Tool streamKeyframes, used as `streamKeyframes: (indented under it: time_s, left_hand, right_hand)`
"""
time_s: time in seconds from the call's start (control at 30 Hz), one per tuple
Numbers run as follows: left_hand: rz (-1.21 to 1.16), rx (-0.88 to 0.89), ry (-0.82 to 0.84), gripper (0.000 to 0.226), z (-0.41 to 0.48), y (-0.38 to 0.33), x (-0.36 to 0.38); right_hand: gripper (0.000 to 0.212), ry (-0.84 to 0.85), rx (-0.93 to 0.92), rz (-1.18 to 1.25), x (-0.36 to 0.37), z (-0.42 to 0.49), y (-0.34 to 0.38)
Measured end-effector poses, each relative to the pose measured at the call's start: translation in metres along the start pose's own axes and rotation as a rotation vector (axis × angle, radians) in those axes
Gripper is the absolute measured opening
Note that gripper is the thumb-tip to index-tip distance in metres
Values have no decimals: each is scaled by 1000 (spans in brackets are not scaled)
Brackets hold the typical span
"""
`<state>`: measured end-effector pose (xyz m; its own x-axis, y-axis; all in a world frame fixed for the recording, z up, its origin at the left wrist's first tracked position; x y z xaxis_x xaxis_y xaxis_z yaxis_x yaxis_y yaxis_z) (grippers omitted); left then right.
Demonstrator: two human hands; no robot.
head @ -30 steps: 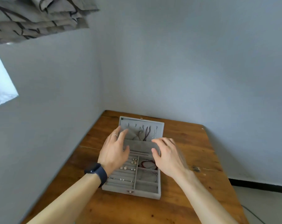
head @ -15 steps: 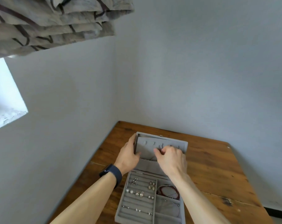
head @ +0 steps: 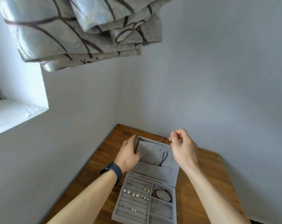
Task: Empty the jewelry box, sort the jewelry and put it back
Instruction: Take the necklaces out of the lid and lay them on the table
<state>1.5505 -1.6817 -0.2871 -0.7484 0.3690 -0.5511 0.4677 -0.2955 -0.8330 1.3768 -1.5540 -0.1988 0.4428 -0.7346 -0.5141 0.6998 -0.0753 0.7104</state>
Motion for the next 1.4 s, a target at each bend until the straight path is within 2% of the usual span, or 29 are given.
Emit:
streamKeyframes:
  time_s: [0.13,0.27,0.37,0.47,0.57,0.67,0.77,0.83,0.9,1.0,1.07,1.17,1.4]
  left_hand:
    - [-42,93,-20,73,-17,-50,-28]
    - [-180,217,75,64,-49,-111,-49]
    - [-120,323,131,50,-78,-154,-57]
    - [-33,452,66,28,-107,-188,-66]
    - [-53,493,-10,25,-131,-206,-78]
    - [-102,511,-3,18,-149,-215,-85]
    - [-249,482,69,13,-167,-214,-85]
    - [-345,436,125,12,-182,-209,-81]
    - [-425,377,169,13,-197,-200,-74]
    - [-544,269,245,15,-216,-182,-64]
    - [-551,230,265,15,-226,-169,-58]
    - [-545,183,268,18,-233,-147,-53]
    - [-646,-33,201,23,-219,-91,-48]
  right_hand:
    - [14,-24,-70,56,-28,-8,30]
    - [14,-18,-169,61,-54,-22,64]
    - [14,14,-245,50,-70,-34,92]
    - [11,5,-311,67,-90,-43,120]
    - [10,-9,-354,82,-113,-53,144]
    - [10,-18,-375,88,-137,-70,161]
    - [12,-24,-310,163,-154,-94,162]
    - [31,61,-197,324,-154,-118,151]
    - [48,291,-87,464,-137,-150,135]
    - [40,632,20,492,-99,-211,107]
    - [36,726,86,474,-78,-248,86]
    - [27,761,159,444,-55,-292,60]
    - [26,635,322,431,-50,-357,12]
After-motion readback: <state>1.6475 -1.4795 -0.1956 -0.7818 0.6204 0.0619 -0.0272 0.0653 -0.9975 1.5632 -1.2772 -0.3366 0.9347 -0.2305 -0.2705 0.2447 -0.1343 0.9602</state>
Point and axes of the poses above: each hand's wrist, its own z-axis towards the middle knuckle, its own x-axis out of the palm, y = z × x, the point moved 6 cm from there along z, towards the middle knuckle, and after that the axes turned 5 degrees about -x, right-handed, at the moved point
